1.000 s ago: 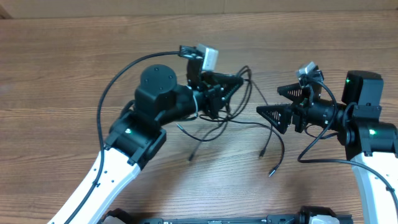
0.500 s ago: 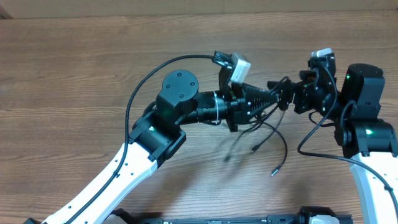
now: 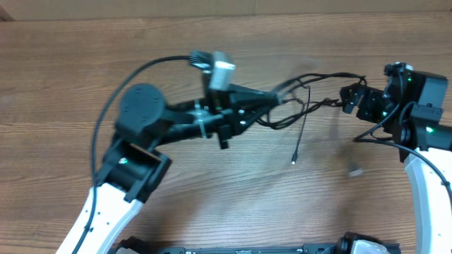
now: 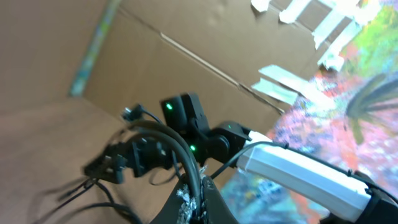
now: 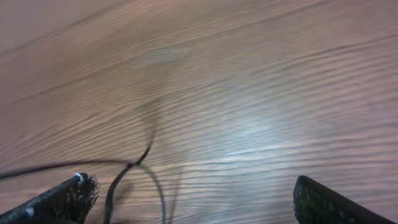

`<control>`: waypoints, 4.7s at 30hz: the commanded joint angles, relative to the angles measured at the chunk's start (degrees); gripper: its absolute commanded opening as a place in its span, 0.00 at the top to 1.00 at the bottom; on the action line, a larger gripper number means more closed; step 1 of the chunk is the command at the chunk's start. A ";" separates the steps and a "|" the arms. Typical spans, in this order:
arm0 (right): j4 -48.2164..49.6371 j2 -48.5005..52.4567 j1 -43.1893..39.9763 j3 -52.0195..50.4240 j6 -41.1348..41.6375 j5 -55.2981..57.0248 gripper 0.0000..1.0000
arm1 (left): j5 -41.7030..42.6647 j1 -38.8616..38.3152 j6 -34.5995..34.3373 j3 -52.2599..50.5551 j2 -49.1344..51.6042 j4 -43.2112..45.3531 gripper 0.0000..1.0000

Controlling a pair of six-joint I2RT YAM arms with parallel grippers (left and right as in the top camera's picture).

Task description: Untangle cables

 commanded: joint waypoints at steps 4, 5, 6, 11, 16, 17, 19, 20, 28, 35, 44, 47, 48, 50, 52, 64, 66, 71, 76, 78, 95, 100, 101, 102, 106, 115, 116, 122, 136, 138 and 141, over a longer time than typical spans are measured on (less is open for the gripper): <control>-0.74 0.11 -1.73 0.07 0.26 1.51 0.00 | 1.99 4.17 0.92 0.92 -4.00 -0.33 0.96; -1.14 0.11 -1.73 0.07 0.26 1.68 0.00 | 1.99 4.50 0.92 0.92 -4.00 -0.48 0.96; -1.38 0.11 -1.73 0.07 0.26 1.75 0.00 | 1.99 4.76 0.92 0.92 -3.98 -0.50 0.96; -3.82 0.11 -1.73 0.07 0.28 -0.09 0.00 | 1.84 5.66 2.34 0.92 -3.91 -3.21 0.96; -8.57 0.11 -1.73 0.07 0.26 -10.82 0.00 | -3.65 6.32 7.65 0.92 -3.80 -12.81 0.96; -9.53 0.11 -1.73 0.07 0.24 -13.62 0.00 | -5.92 6.32 9.27 0.92 -3.63 -15.52 0.96; -11.65 0.11 -1.66 0.07 0.24 -18.84 0.00 | -9.44 6.32 11.30 0.92 -3.10 -19.47 0.96; -12.37 0.11 -1.66 0.07 0.24 -20.57 0.00 | -11.96 6.32 12.28 0.92 -2.58 -22.14 0.94; -18.18 0.11 -1.53 0.07 0.20 -26.67 0.00 | -14.67 6.27 12.07 0.92 2.97 -26.64 0.42; -19.15 0.11 5.18 0.07 0.31 -28.48 0.00 | -24.06 6.29 12.59 0.92 4.00 -34.23 0.00; -18.38 0.11 17.62 0.07 2.47 -29.24 0.00 | -44.63 6.91 12.76 0.92 4.02 -49.16 0.00; -16.92 0.13 19.93 0.07 5.75 -27.17 0.00 | -46.36 8.59 14.80 0.92 4.13 -51.04 0.00; -16.46 0.11 20.65 0.07 7.87 -25.68 0.00 | -46.82 9.77 15.37 0.92 4.24 -51.98 0.01; -16.24 0.13 21.73 -0.04 13.05 -22.62 0.00 | -46.77 11.65 16.61 0.92 4.57 -53.27 0.00; -15.72 0.13 22.56 -0.63 15.72 -22.34 0.00 | -46.53 13.14 17.99 0.92 4.74 -53.77 0.01; -6.93 12.52 37.38 -1.44 29.35 -18.69 0.00 | -46.62 14.62 40.22 0.87 9.77 -53.86 0.01; -4.55 14.58 39.80 -1.44 30.42 -18.62 0.04 | -46.60 14.62 41.24 0.87 11.28 -53.86 0.00; -1.62 15.34 43.67 -1.44 32.24 -13.27 0.11 | -46.58 14.62 40.59 0.87 12.96 -53.81 0.00; -1.46 15.63 43.82 -1.44 35.74 -9.81 0.14 | -46.60 14.62 40.61 0.87 12.96 -53.81 0.00; -0.68 16.11 44.02 -1.44 38.42 -9.40 0.14 | -46.60 14.62 40.59 0.87 12.96 -53.81 0.00; 4.22 18.32 55.41 -1.44 46.97 7.82 0.21 | -46.60 14.60 40.61 0.87 12.96 -53.79 0.00; 5.11 22.86 55.67 -1.44 47.01 8.70 0.38 | -46.60 14.56 40.59 0.87 12.96 -53.81 0.00; 5.22 23.82 55.67 -1.44 46.99 8.35 0.47 | -46.62 14.56 40.59 0.87 12.96 -53.79 0.00; 5.25 24.68 55.67 -1.44 46.99 7.82 0.63 | -46.60 14.56 40.59 0.87 12.96 -53.79 0.00; 3.69 25.46 55.67 -1.42 46.95 2.73 0.96 | -46.60 14.56 40.59 0.87 12.96 -53.79 0.00; 1.51 12.04 55.67 -1.27 42.77 4.50 0.96 | -46.62 14.56 40.61 0.87 12.96 -53.79 0.00; 1.11 7.58 55.65 -1.16 42.25 5.88 0.96 | -46.60 14.56 40.59 0.87 12.96 -53.81 0.00; 0.44 -10.05 55.45 3.76 41.03 19.06 0.96 | -46.60 14.56 40.61 0.87 12.96 -53.79 0.00; -1.53 -12.35 55.39 38.36 20.26 35.32 0.96 | -46.62 14.56 40.61 0.87 12.96 -53.79 0.00; -2.01 -10.75 55.39 42.88 17.14 38.75 0.96 | -46.60 14.56 40.61 0.87 12.96 -53.79 0.01; -2.23 -8.31 55.39 49.44 10.64 50.56 0.96 | -46.60 14.56 40.59 0.87 12.96 -53.79 0.00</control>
